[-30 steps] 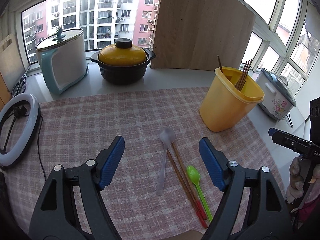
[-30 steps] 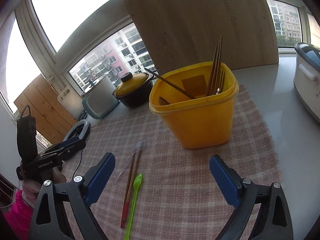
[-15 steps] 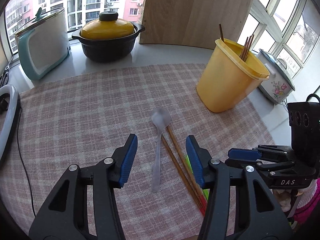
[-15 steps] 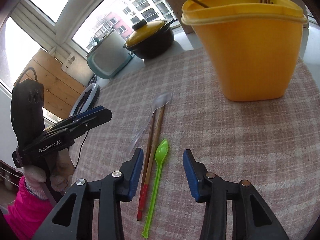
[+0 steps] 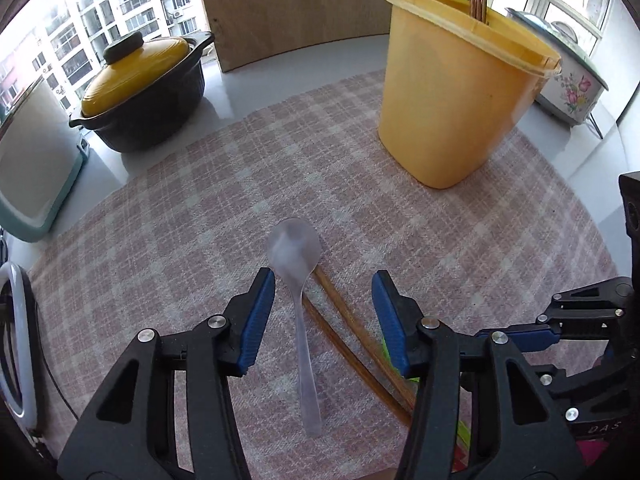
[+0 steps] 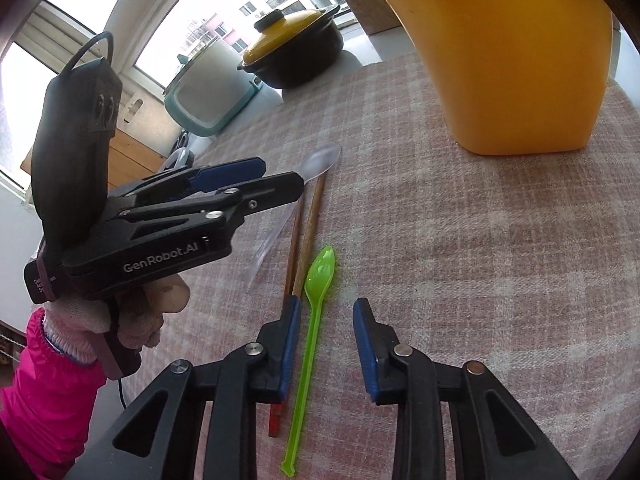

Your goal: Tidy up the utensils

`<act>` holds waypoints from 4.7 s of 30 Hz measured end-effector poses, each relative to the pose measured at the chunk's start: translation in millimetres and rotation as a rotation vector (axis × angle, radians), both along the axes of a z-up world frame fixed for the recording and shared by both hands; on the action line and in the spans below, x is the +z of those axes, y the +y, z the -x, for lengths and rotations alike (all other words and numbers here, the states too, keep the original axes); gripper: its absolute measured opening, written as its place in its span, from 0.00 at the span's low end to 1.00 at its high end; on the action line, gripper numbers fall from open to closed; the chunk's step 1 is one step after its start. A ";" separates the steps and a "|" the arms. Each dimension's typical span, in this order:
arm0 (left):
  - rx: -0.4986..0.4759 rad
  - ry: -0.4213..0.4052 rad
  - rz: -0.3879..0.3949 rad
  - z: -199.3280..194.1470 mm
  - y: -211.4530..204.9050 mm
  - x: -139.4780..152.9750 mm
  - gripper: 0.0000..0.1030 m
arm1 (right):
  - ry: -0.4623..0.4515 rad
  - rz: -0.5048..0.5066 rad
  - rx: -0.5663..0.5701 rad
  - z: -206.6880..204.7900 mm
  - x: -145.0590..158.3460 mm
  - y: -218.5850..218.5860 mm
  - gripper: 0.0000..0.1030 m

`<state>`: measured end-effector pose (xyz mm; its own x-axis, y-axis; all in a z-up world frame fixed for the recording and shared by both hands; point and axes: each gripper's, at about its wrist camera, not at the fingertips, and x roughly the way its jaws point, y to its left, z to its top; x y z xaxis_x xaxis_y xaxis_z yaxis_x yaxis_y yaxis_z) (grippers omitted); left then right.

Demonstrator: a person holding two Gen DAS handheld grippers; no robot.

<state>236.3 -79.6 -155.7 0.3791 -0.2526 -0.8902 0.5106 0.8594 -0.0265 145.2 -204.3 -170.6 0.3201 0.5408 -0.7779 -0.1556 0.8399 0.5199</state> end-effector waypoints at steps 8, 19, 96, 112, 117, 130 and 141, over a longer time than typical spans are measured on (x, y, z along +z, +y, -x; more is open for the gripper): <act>0.002 0.037 -0.061 -19.3 -12.5 -20.0 0.50 | 0.003 -0.009 0.006 -1.3 -1.2 4.1 0.24; 0.045 0.086 -0.018 -40.7 -0.1 -27.9 0.33 | 0.008 0.004 0.030 -8.6 -2.5 19.7 0.22; 0.249 0.141 0.174 -44.7 90.3 -26.2 0.30 | 0.029 0.030 0.009 -27.3 -1.0 10.6 0.05; 0.196 0.069 0.136 -33.0 53.9 -21.0 0.03 | -0.005 0.042 -0.031 -27.4 10.5 -10.3 0.04; 0.255 0.040 0.237 -20.6 69.0 3.7 0.03 | -0.049 0.036 -0.045 -21.5 25.4 -19.9 0.03; 0.278 -0.178 0.376 16.9 58.1 91.8 0.03 | -0.203 -0.013 -0.108 -9.9 83.5 -56.1 0.01; 0.282 -0.312 0.491 11.9 26.0 139.8 0.03 | -0.329 -0.074 -0.157 -16.6 135.1 -92.8 0.01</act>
<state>224.4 -53.6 -15.9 0.7128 -0.4549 -0.5337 0.3138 0.8875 -0.3374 161.8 -297.1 -35.4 0.6301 0.5159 -0.5804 -0.1965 0.8290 0.5236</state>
